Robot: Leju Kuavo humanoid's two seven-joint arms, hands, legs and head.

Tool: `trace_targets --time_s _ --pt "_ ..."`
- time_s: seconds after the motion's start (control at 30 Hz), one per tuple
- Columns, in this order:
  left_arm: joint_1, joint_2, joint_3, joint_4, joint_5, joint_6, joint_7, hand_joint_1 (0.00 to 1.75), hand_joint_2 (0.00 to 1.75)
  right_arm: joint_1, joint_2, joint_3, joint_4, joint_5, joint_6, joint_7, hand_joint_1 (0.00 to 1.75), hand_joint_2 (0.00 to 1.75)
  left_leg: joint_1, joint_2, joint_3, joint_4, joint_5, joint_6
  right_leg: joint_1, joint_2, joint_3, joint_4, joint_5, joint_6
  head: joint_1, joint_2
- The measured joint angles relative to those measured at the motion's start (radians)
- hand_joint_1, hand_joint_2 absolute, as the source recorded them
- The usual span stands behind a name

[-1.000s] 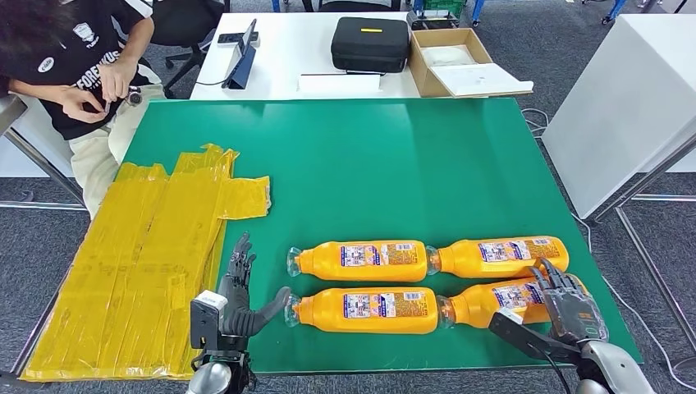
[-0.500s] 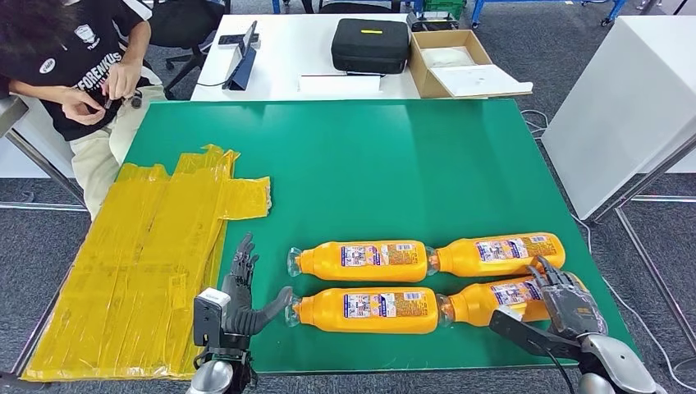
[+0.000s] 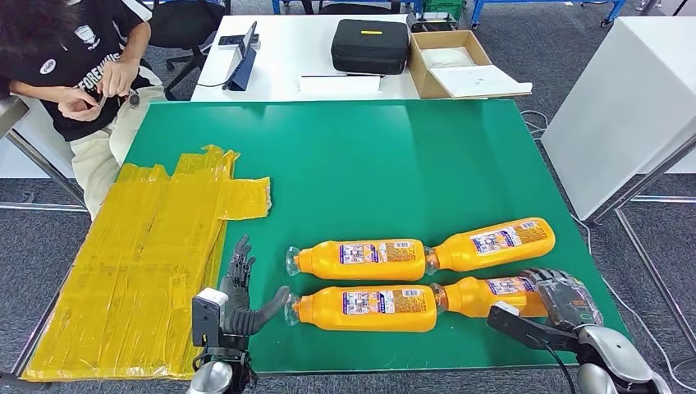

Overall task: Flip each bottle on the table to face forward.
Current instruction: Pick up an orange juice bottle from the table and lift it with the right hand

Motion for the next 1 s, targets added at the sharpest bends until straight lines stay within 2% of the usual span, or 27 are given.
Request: trace_targets --time_s 0.13,0.27,0.53,0.73,1.0 --pt "0.0 0.0 -0.001 0.006 0.006 0.005 0.0 0.0 1.75 -0.003 -0.01 0.018 0.003 -0.017 -0.001 -0.001 1.56 1.75 0.0 0.0 0.0 0.0 0.0 0.0 0.0 0.0 0.0 0.0 0.0 0.0 0.0 0.0" --pt "0.002 0.0 -0.002 0.009 0.012 0.009 0.003 0.0 1.75 -0.004 -0.013 0.035 0.003 -0.023 -0.002 0.006 1.64 1.75 0.0 0.0 0.001 0.0 -0.001 0.0 0.0 0.0 0.001 0.0 0.0 0.0 0.0 0.0" --pt "0.003 -0.002 -0.002 0.009 0.012 0.01 0.012 0.0 1.75 -0.004 -0.009 0.056 0.003 -0.022 -0.005 0.021 1.64 1.75 0.002 0.0 0.004 0.0 -0.002 -0.002 0.0 0.0 0.003 0.0 -0.001 0.0 0.0 0.0" --pt "0.003 -0.002 -0.003 0.009 0.011 0.01 0.013 0.0 1.75 -0.003 -0.008 0.057 0.002 -0.028 -0.007 0.019 1.72 1.75 0.002 0.0 0.006 0.0 -0.003 -0.002 0.0 0.0 0.004 0.0 -0.001 0.0 0.0 0.0" --pt "0.004 -0.002 -0.001 0.015 0.004 -0.001 0.014 0.0 1.75 0.087 -0.016 0.032 -0.118 -0.123 -0.037 -0.053 1.75 1.75 0.002 0.0 0.004 0.0 -0.004 -0.001 0.0 0.001 0.004 0.0 -0.001 0.0 0.0 0.0"
